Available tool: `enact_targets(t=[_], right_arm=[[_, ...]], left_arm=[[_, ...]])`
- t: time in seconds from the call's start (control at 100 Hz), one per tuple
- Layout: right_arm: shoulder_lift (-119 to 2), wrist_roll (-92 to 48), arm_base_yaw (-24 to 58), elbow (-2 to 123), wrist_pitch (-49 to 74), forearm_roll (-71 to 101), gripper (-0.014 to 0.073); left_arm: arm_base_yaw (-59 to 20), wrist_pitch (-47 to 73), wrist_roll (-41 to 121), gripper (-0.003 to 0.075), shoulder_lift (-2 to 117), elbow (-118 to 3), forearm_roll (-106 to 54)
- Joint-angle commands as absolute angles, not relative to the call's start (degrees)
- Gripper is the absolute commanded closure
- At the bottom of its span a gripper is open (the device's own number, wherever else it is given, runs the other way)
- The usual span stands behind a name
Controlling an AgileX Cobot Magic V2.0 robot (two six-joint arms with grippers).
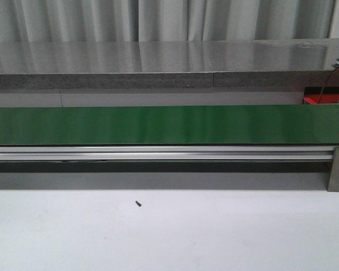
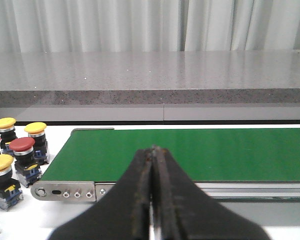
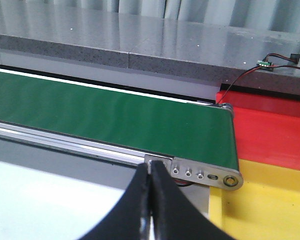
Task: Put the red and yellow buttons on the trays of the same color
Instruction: 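Move the left gripper toward the cluster of red and yellow buttons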
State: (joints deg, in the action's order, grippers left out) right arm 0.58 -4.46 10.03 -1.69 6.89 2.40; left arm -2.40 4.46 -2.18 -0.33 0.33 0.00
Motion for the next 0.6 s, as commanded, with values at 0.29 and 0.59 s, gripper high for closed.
enact_targets(t=[0.29, 0.59], right_arm=[[1.4, -4.3, 9.9, -0.6, 2.2, 1.8, 0.0689], [1.4, -4.3, 9.9, -0.6, 2.2, 1.8, 0.0689]], left_arm=[[-2.3, -1.8, -2.5, 0.0740, -2.2, 2.4, -0.4], [-2.3, 2.7, -2.5, 0.0740, 1.3, -8.6, -0.6]])
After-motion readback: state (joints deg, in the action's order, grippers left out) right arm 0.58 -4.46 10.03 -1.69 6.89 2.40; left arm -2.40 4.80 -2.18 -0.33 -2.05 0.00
